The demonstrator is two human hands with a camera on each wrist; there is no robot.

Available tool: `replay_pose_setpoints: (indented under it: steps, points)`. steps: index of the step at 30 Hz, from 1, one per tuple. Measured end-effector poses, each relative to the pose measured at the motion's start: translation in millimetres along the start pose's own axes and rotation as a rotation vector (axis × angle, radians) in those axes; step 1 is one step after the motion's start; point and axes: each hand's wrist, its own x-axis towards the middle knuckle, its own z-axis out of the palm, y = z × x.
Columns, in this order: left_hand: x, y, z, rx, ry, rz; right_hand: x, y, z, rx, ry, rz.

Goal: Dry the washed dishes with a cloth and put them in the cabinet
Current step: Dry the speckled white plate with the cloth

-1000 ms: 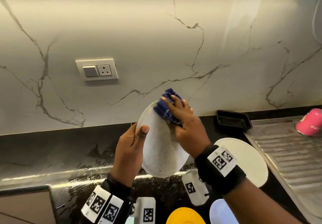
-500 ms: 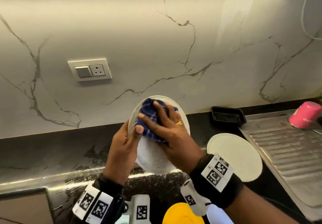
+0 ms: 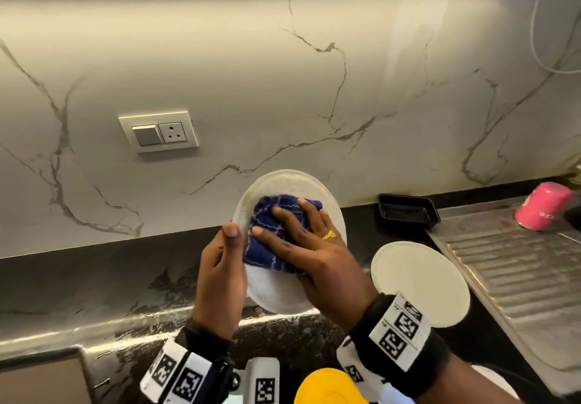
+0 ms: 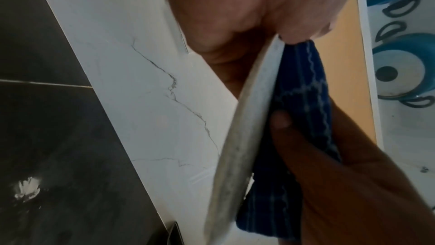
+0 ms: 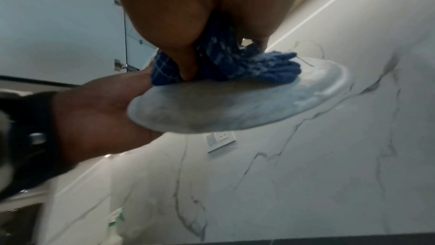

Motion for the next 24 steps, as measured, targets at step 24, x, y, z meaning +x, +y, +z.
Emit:
replay_pose_setpoints:
  steps: [24]
  points:
    - [2, 7, 14, -0.100, -0.003, -0.188, 11, 10, 1, 0.159, -0.105, 0.211]
